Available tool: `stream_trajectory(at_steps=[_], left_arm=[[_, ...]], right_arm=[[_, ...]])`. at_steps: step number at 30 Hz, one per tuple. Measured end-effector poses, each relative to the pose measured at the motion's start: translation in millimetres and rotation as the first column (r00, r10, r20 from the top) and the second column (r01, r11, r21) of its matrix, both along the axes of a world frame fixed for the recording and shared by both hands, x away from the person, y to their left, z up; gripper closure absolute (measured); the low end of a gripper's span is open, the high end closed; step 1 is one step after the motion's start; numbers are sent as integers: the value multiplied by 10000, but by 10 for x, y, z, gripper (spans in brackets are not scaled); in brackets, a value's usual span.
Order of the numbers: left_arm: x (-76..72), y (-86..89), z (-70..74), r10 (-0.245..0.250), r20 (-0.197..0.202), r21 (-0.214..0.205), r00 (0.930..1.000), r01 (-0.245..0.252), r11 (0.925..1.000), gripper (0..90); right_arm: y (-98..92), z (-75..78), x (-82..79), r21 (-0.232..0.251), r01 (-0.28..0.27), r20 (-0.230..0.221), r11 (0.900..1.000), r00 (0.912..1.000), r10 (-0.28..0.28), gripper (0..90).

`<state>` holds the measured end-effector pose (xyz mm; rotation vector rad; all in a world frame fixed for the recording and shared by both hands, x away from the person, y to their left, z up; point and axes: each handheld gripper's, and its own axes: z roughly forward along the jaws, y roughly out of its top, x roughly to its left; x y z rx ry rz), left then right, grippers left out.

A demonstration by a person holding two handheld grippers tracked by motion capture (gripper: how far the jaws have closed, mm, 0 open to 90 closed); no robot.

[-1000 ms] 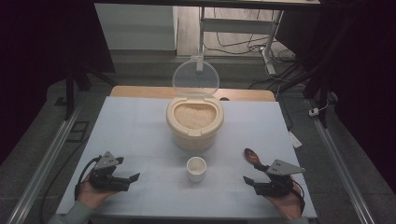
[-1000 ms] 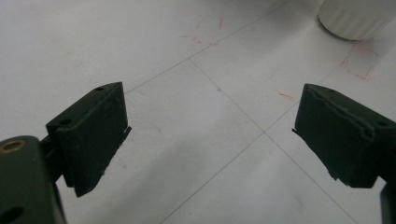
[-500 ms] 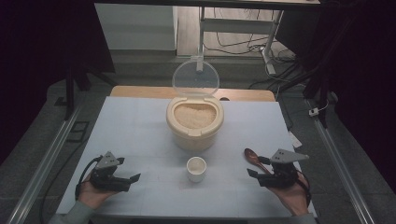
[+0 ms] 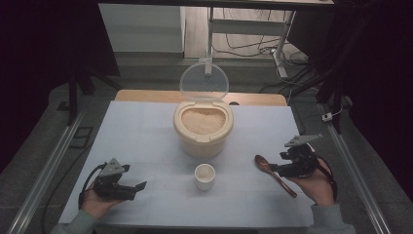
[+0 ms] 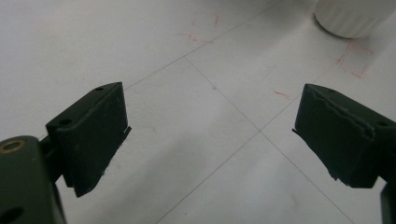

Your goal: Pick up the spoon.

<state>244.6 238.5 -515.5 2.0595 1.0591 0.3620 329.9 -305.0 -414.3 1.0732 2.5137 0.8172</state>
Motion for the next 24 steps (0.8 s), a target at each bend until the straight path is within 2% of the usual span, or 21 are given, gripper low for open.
stream_trajectory(at_steps=[4, 9, 12, 16, 19, 24], left_arm=[[2, 1, -2, 16, -13, -3, 10000, -16, 10000, 95], [3, -3, -6, 1, -22, 46, 10000, -1, 10000, 95], [4, -6, -9, 5, -22, 52, 10000, -5, 10000, 95], [7, -8, -14, -23, -55, 58, 10000, 24, 10000, 95], [7, -9, -17, -7, -71, 57, 10000, 7, 10000, 95], [9, -4, -20, -1, -88, 58, 10000, 1, 10000, 94]], right_arm=[[-103, -109, 5, -203, 200, -352, 9996, 9992, -207, 347], [-208, -254, 17, -822, 174, -1017, 9965, 9945, -258, 349], [-285, -325, 40, -881, 367, -1246, 9954, 9911, -475, 350], [-310, -389, 53, -932, 321, -1480, 9951, 9879, -458, 351], [-279, -460, 71, -1254, 168, -1732, 9920, 9841, -386, 361], [-261, -513, 79, -1464, 80, -1892, 9892, 9813, -359, 391]])
